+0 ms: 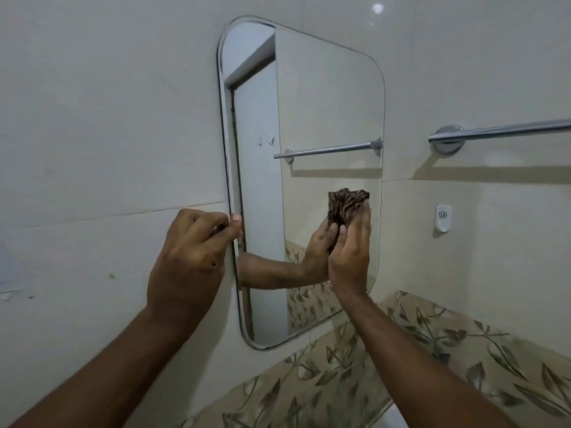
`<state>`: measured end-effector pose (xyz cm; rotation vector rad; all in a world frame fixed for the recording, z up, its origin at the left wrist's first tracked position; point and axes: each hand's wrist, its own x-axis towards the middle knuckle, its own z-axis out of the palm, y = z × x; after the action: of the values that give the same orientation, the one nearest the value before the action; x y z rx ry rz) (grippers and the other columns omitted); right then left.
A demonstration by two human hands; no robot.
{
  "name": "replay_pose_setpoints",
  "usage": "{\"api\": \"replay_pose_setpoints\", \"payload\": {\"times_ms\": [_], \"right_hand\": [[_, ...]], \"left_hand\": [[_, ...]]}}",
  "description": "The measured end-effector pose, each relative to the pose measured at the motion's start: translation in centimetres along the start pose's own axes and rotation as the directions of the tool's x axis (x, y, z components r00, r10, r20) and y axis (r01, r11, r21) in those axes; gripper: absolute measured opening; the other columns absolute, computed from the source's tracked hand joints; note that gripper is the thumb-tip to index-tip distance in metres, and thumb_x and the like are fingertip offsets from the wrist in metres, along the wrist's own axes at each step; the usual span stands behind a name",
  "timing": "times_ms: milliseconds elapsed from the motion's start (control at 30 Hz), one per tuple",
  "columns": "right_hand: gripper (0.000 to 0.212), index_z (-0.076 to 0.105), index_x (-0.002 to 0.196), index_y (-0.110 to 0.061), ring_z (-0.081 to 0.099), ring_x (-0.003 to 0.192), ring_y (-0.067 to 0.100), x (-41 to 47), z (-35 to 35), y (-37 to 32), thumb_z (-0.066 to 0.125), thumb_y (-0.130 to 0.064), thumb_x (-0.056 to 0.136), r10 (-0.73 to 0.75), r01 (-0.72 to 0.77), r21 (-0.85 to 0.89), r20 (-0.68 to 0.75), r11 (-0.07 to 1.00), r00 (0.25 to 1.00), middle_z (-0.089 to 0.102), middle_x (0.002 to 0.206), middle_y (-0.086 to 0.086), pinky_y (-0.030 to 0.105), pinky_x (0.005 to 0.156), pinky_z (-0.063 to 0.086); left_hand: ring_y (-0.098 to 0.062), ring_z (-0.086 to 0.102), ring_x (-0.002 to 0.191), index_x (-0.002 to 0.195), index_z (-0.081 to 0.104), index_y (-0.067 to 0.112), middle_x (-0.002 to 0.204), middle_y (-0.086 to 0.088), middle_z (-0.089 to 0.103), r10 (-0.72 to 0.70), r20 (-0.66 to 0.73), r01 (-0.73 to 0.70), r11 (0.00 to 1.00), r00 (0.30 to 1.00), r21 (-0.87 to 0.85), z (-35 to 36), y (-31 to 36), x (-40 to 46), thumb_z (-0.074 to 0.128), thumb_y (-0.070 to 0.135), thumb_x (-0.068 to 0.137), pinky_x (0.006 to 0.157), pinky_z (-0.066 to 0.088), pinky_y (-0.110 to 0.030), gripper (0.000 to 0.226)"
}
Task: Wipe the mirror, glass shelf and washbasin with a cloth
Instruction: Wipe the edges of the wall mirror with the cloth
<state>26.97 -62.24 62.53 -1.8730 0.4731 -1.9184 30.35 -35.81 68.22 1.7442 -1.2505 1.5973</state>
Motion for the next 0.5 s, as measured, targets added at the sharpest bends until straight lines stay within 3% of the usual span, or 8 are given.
{"api": "replay_pose_setpoints", "payload": {"times_ms": [200,333,500], "right_hand": [[0.051,0.024,0.156,-0.008,0.027,0.148,0.022,3.2,-0.4,5.3,0.033,-0.018,0.106,0.278,-0.278,0.003,-0.026,0.961,0.960,0.024,0.163,0.009,0.027,0.119,0.024],[0.049,0.026,0.155,-0.008,0.028,0.147,0.026,2.0,-0.6,5.8,0.033,-0.016,0.107,0.484,-0.483,0.031,-0.022,0.875,0.875,0.024,0.163,0.010,0.029,0.116,0.025],[0.049,0.024,0.155,-0.010,0.022,0.151,0.026,-2.9,0.2,1.0,0.032,-0.017,0.107,0.479,-0.477,0.063,-0.024,0.877,0.877,0.017,0.166,0.007,0.040,0.117,0.032]], "left_hand": [[-0.027,0.052,0.090,0.110,0.071,0.000,0.095,-0.013,0.066,-0.015,0.005,0.014,1.000,1.000,0.008,0.1,0.0,0.0,0.065,0.002,0.090,0.078,0.044,-0.031,0.021],[-0.029,0.052,0.090,0.111,0.071,0.000,0.095,-0.013,0.065,-0.011,0.005,0.011,1.000,1.000,0.010,0.1,-0.1,0.0,0.065,0.001,0.090,0.078,0.046,-0.034,0.022],[-0.028,0.052,0.087,0.107,0.072,0.001,0.091,-0.012,0.065,-0.031,-0.017,0.031,0.999,0.999,-0.008,-0.2,0.3,0.2,0.066,0.002,0.090,0.075,0.044,-0.031,0.018]]}}
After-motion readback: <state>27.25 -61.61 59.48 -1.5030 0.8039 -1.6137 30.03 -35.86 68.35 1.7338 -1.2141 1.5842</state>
